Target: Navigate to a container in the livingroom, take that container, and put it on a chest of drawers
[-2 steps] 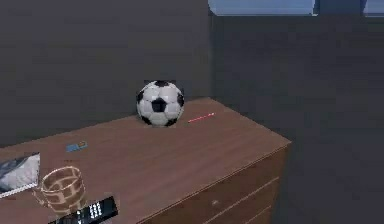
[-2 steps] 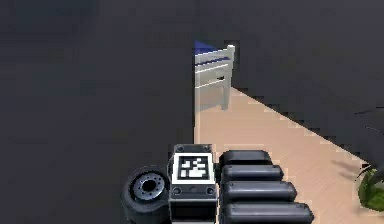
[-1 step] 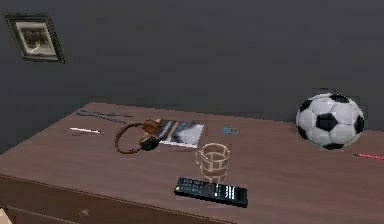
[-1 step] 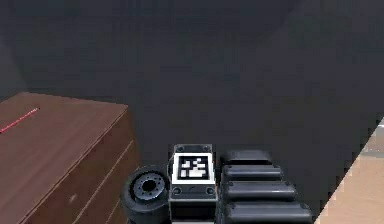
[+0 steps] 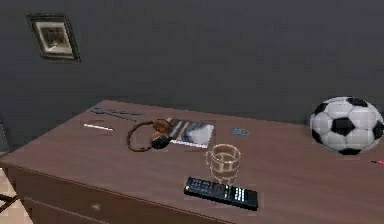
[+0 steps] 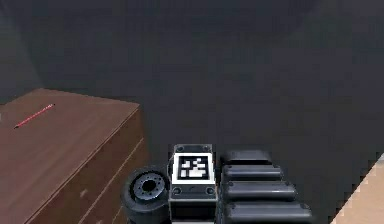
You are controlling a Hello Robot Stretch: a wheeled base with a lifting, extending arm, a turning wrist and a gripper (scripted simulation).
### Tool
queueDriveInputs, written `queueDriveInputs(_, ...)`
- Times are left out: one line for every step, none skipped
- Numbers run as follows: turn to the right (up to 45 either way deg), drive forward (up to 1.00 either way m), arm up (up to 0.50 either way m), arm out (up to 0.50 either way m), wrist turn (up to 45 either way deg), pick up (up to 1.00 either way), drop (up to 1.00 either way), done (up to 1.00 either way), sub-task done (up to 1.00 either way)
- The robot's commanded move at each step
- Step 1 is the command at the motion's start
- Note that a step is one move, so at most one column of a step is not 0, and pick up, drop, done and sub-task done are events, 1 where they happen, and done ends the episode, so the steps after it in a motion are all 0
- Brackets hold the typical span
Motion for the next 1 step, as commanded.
queueDriveInputs(42.0, 0.0, 0.0, 0.0, 0.0, 0.0, 0.0, 0.0, 0.0)
